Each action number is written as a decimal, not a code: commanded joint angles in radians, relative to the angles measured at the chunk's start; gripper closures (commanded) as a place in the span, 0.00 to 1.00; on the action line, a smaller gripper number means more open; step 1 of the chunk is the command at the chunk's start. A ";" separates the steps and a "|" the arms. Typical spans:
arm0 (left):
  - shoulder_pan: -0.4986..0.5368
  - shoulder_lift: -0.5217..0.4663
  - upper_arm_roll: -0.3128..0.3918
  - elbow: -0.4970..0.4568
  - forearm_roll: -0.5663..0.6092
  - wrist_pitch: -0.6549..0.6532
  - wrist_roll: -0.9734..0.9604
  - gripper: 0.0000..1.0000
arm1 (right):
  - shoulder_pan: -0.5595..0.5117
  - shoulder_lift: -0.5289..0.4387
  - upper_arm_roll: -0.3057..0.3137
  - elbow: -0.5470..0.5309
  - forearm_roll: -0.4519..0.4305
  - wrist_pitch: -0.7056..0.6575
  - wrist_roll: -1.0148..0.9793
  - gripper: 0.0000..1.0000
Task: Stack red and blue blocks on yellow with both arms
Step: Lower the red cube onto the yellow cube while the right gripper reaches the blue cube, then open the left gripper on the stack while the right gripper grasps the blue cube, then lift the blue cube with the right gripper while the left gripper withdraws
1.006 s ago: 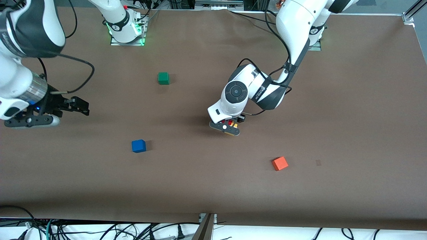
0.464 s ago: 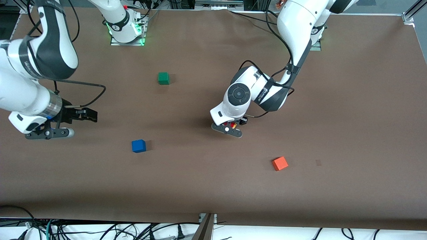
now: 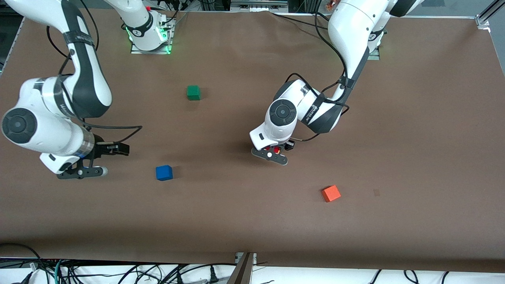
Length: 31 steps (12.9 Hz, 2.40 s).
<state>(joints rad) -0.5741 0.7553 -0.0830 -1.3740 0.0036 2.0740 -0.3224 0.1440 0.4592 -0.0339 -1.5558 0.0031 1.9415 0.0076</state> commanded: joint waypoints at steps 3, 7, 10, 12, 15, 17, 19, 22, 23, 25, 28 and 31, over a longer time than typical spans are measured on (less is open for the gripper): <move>-0.007 0.027 0.005 0.036 0.024 -0.015 0.019 1.00 | 0.068 0.146 0.002 0.020 0.050 0.189 0.015 0.00; -0.009 0.035 0.005 0.036 0.047 -0.014 0.019 1.00 | 0.117 0.237 0.002 0.013 0.060 0.339 0.022 0.00; -0.009 0.038 0.005 0.035 0.049 -0.014 0.019 1.00 | 0.117 0.246 0.002 -0.032 0.060 0.402 0.022 0.00; -0.010 0.044 0.005 0.036 0.049 -0.014 0.019 1.00 | 0.118 0.246 0.002 -0.079 0.060 0.465 0.022 0.00; -0.007 0.049 0.005 0.062 0.049 -0.017 0.016 0.00 | 0.114 0.246 0.002 -0.089 0.060 0.471 0.022 0.07; -0.003 0.045 0.005 0.104 0.043 -0.057 0.017 0.00 | 0.112 0.248 0.002 -0.089 0.060 0.470 0.023 0.14; 0.016 0.041 0.005 0.189 0.041 -0.173 0.019 0.00 | 0.112 0.246 0.002 -0.089 0.061 0.468 0.023 0.25; 0.140 0.026 -0.009 0.346 0.033 -0.340 0.020 0.00 | 0.112 0.246 0.002 -0.089 0.060 0.467 0.022 0.39; 0.170 -0.008 -0.001 0.369 0.038 -0.356 0.019 0.00 | 0.112 0.243 0.002 -0.086 0.061 0.467 0.017 0.46; 0.267 -0.101 0.003 0.368 0.039 -0.359 0.019 0.00 | 0.121 0.228 0.002 -0.070 0.061 0.436 0.049 0.50; 0.443 -0.204 0.000 0.362 0.035 -0.361 0.020 0.00 | 0.155 0.223 0.003 0.066 0.061 0.242 0.174 0.50; 0.522 -0.240 0.008 0.362 0.050 -0.371 0.017 0.00 | 0.212 0.223 0.012 0.216 0.098 0.038 0.322 0.50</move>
<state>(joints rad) -0.0760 0.5374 -0.0642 -0.9876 0.0282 1.7137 -0.3023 0.3170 0.6838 -0.0262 -1.4372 0.0632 2.1051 0.2431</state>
